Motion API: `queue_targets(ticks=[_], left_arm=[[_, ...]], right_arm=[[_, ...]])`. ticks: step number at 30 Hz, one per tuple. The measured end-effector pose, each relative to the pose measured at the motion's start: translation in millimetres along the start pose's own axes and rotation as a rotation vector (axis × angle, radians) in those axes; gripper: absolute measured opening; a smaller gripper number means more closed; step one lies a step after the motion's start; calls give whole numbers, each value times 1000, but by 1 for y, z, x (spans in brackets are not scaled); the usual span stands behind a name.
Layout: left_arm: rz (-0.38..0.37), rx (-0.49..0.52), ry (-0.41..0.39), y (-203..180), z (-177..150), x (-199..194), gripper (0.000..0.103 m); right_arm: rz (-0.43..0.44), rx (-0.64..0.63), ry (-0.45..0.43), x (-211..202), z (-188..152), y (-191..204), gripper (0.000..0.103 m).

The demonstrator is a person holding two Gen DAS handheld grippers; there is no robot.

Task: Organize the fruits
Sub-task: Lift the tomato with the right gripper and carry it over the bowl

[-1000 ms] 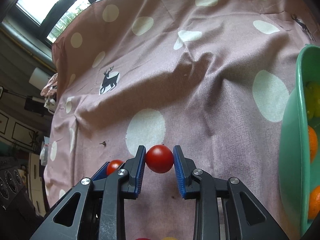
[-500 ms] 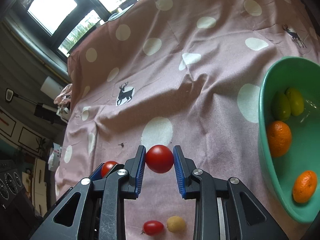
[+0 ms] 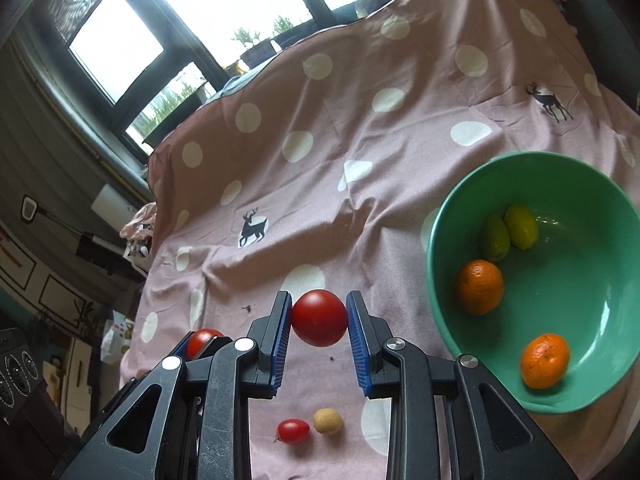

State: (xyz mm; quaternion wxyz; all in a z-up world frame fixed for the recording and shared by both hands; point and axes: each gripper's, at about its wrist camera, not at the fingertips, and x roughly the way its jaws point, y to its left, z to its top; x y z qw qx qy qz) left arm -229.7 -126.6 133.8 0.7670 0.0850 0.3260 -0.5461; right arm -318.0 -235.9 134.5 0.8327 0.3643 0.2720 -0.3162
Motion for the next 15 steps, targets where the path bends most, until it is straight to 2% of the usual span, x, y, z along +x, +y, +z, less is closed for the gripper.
queue_targets(ticks=[10, 15], left_arm=[[-57, 79, -22, -43, 2, 1, 28], [-110, 97, 2, -67, -1, 17, 28]], right_arm=[[-91, 98, -125, -42, 7, -42, 30], [-137, 155, -166, -58, 9, -67, 30]])
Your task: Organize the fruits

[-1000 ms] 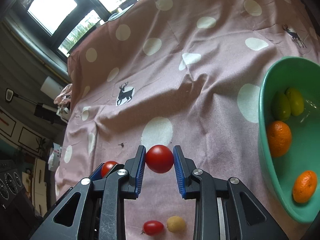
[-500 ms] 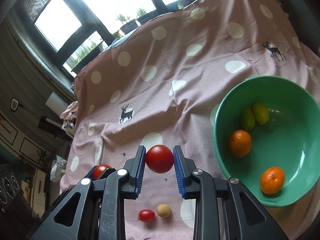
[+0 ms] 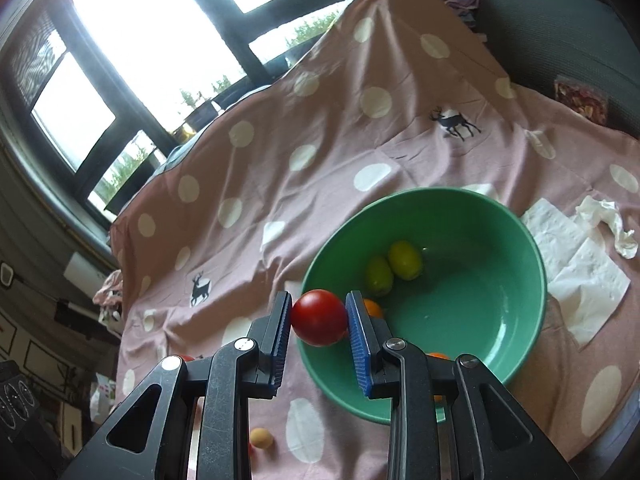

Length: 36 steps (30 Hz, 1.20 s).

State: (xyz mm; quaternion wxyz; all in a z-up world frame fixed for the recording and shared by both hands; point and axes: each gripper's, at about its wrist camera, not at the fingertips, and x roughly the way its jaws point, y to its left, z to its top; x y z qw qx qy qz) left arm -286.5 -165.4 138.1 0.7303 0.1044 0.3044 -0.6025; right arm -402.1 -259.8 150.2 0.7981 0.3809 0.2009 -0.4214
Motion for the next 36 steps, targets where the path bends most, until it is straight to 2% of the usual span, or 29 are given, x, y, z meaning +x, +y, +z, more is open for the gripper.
queue_targets(ticks=[14, 25, 36], left_arm=[[-67, 50, 132, -43, -2, 60, 28], [-110, 43, 234, -54, -10, 89, 28], [-109, 31, 283, -56, -17, 101, 28]], right_arm=[[-104, 139, 35, 8, 6, -61, 31], [-147, 178, 81, 18, 6, -80, 31], [-173, 173, 101, 22, 4, -84, 31]])
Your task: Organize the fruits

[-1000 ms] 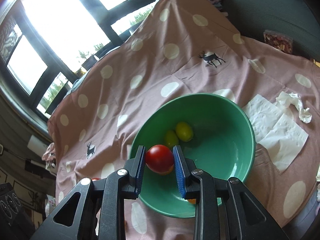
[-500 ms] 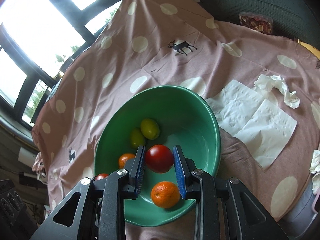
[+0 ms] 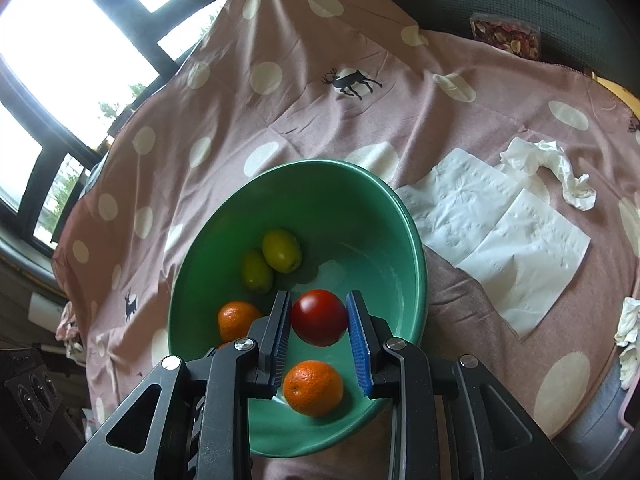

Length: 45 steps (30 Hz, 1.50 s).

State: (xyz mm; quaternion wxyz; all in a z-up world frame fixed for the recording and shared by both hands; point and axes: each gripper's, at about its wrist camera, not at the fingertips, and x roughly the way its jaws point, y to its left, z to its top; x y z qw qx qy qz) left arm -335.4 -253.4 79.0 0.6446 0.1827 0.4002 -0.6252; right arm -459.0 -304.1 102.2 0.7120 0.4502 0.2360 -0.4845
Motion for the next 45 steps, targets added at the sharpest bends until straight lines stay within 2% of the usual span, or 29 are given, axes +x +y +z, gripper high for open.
queue_targets(ticks=[3, 4, 7, 9, 11, 13, 17, 21, 26, 29, 32, 35, 37, 41, 45], left_arm=[[-4, -10, 0, 1, 0, 0, 28], [-6, -14, -1, 2, 0, 0, 31], [-22, -36, -24, 6, 1, -9, 50], [-12, -39, -41, 9, 1, -19, 51], [3, -54, -47, 17, 1, -31, 58], [25, -91, -58, 30, 0, -44, 59], [99, -167, -107, 67, -7, -83, 61], [241, -225, -151, 108, -22, -118, 68], [382, -348, -125, 173, -49, -132, 68], [414, -416, -87, 206, -64, -124, 67], [405, -478, -43, 229, -73, -115, 65], [379, -518, -54, 237, -76, -116, 63], [362, -512, -77, 237, -75, -116, 60], [329, -515, -71, 238, -72, -109, 52], [328, -521, -51, 241, -69, -101, 51]], right_arm=[[-3, -1, 1, 0, 0, 1, 31], [-4, -1, 2, 0, 0, 1, 31], [-19, -9, 3, -1, 0, 2, 31], [-7, -8, -9, -5, 1, 2, 31], [-3, -17, -18, -9, 1, 4, 31], [-2, -32, -23, -12, 0, 9, 36], [39, -78, -22, -17, -4, 26, 38], [110, -156, -10, -22, -12, 54, 38], [201, -295, 39, -21, -33, 97, 39], [249, -383, 105, -12, -49, 124, 39], [267, -458, 167, 1, -67, 148, 39], [288, -498, 239, 15, -85, 162, 39], [269, -512, 277, 26, -96, 167, 39], [205, -520, 329, 45, -111, 168, 39], [177, -493, 380, 60, -119, 162, 39]])
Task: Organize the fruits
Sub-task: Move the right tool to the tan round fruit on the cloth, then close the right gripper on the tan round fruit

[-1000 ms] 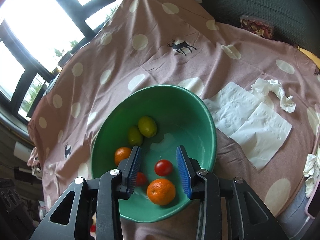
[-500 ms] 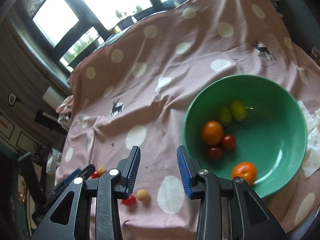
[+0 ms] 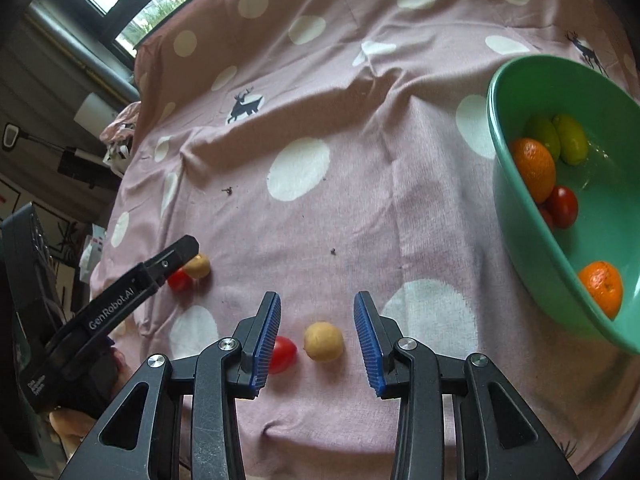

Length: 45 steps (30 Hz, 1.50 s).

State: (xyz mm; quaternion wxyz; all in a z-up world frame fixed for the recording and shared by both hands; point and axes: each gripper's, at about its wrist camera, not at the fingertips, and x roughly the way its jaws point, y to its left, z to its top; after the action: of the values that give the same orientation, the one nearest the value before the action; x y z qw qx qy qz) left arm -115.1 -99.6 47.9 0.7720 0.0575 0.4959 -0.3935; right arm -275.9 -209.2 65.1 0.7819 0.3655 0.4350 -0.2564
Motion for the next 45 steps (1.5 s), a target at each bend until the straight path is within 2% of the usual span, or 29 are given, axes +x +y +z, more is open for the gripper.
queue_targets(ticks=[4, 12, 17, 25, 27, 29, 34, 38, 40, 41, 42, 45], left_arm=[[14, 0, 19, 0, 2, 9, 51], [69, 28, 16, -2, 2, 18, 49], [103, 37, 16, -1, 1, 23, 35], [126, 61, 15, -5, -1, 26, 34], [136, 79, 16, -8, -2, 29, 34], [162, 93, 28, -10, -3, 32, 23], [143, 77, 22, -8, -4, 31, 23], [96, 56, 15, -8, -4, 23, 21], [88, 63, -12, -13, -4, 15, 18], [82, 72, -24, -16, -5, 11, 11], [72, 83, -32, -19, -5, 7, 10], [76, 117, -9, -26, -8, 11, 13]], right_arm=[[-27, 8, 13, 5, -3, -4, 39], [-28, -44, 45, 12, -11, 4, 39], [-69, -79, 48, 15, -12, 9, 39], [-89, -126, 60, 20, -15, 14, 34], [-85, -136, 62, 21, -16, 16, 29], [-88, -144, 58, 21, -17, 17, 28], [-80, -142, 49, 21, -16, 16, 28], [-54, -116, 22, 15, -13, 12, 28], [-34, -101, 5, 11, -12, 9, 28], [-30, -94, -3, 8, -12, 8, 28], [-28, -88, -13, 6, -11, 7, 28], [-23, -69, -30, 3, -10, 3, 28]])
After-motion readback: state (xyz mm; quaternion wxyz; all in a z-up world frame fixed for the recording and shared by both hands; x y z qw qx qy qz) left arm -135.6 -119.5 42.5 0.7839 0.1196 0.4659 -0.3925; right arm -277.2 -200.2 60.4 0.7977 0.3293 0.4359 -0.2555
